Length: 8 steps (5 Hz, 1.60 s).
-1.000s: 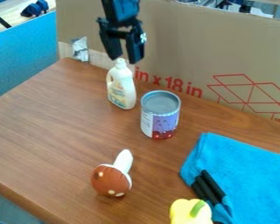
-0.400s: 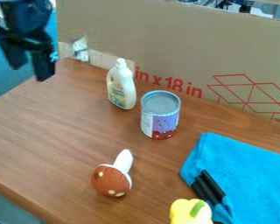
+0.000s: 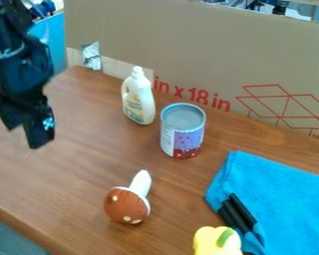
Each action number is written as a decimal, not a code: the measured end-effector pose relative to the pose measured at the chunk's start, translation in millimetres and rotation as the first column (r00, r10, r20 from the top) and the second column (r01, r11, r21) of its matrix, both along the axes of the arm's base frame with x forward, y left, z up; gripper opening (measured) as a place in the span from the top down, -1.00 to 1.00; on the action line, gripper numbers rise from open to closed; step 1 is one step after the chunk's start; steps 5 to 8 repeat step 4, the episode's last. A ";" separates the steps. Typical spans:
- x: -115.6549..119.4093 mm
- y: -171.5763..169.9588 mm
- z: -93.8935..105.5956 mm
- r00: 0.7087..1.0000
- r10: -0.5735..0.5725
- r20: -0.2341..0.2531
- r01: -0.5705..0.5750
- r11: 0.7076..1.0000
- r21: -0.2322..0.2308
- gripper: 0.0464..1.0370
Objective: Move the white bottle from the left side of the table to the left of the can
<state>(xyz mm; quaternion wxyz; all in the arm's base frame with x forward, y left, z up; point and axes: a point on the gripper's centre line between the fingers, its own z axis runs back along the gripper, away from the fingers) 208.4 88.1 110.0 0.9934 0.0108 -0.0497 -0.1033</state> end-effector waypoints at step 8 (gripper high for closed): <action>1.1 -8.3 -1.8 0.999 -0.036 0.013 0.037 0.998 -0.044 -0.94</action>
